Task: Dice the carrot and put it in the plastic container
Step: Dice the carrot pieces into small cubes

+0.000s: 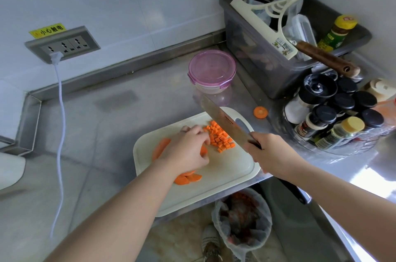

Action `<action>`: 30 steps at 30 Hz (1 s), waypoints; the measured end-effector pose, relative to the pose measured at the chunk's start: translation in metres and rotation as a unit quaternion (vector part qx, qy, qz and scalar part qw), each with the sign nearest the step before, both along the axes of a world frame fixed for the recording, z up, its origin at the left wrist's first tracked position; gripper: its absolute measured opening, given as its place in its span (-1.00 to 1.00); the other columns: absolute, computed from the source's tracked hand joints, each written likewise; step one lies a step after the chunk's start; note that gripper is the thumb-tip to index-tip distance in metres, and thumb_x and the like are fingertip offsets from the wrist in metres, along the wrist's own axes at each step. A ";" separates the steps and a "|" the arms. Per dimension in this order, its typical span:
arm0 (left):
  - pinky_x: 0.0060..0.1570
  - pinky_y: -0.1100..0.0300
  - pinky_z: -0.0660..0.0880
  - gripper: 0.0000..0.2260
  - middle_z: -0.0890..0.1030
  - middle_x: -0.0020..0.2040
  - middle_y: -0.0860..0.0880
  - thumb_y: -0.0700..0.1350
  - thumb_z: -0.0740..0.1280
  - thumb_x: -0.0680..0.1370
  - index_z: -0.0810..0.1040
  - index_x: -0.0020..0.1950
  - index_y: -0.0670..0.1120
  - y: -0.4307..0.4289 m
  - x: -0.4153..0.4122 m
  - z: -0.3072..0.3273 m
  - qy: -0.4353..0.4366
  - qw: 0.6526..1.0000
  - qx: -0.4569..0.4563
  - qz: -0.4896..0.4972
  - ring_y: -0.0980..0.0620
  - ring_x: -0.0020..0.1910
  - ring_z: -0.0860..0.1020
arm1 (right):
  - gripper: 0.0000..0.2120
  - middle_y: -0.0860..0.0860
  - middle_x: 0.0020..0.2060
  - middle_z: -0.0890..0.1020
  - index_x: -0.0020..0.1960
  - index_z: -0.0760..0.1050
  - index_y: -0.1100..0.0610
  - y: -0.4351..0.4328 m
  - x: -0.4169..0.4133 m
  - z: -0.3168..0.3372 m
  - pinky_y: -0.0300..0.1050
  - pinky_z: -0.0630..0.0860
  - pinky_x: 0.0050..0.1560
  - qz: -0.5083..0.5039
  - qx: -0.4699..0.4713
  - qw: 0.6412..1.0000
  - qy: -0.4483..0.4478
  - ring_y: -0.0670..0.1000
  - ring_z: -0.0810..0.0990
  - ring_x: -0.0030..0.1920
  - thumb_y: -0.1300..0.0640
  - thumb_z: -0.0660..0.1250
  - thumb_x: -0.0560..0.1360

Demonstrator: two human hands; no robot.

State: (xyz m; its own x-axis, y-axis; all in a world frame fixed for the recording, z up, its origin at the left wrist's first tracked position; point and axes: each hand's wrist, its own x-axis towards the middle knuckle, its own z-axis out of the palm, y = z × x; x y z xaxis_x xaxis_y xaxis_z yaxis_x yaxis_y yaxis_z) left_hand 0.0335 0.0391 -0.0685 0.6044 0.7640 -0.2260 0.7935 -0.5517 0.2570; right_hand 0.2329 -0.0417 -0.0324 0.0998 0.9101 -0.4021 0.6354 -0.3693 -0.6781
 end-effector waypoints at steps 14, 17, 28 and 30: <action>-0.16 0.08 0.40 -0.76 0.40 0.21 -0.06 -0.19 0.35 0.51 0.47 0.17 -0.08 -0.022 0.010 0.000 0.134 0.989 0.061 -0.034 -0.13 0.18 0.43 | -0.66 0.07 -0.43 0.43 -0.24 0.34 0.22 -0.009 0.000 0.004 -0.09 0.39 -0.38 0.009 -0.003 1.000 0.000 0.03 0.37 -0.44 0.02 0.17 0.61; -0.08 0.03 0.46 -0.73 0.36 0.25 -0.09 -0.10 0.24 0.59 0.41 0.28 -0.09 -0.034 0.015 -0.007 0.113 0.993 0.044 -0.013 -0.14 0.21 0.43 | -0.59 0.07 -0.43 0.41 -0.27 0.32 0.22 -0.009 -0.001 0.005 -0.08 0.40 -0.37 0.008 0.003 1.000 0.002 0.03 0.36 -0.43 -0.08 0.17 0.59; 0.19 0.11 0.40 -0.45 0.38 0.28 0.08 0.08 0.44 0.43 0.37 0.39 0.10 -0.030 -0.016 -0.007 0.021 0.990 -0.062 0.121 0.02 0.26 0.42 | -0.63 0.02 -0.46 0.41 -0.33 0.29 0.11 -0.011 -0.001 -0.001 -0.11 0.39 -0.36 0.010 -0.003 1.000 0.001 0.01 0.36 -0.45 0.00 0.19 0.61; 0.26 0.17 0.32 -0.53 0.42 0.27 0.09 0.03 0.41 0.46 0.42 0.35 0.11 -0.021 -0.022 -0.008 0.018 0.989 -0.051 0.139 0.03 0.26 0.41 | -0.62 0.04 -0.45 0.41 -0.32 0.29 0.14 -0.012 -0.001 -0.003 -0.10 0.37 -0.36 0.010 -0.001 1.000 -0.002 0.02 0.35 -0.45 -0.01 0.19 0.61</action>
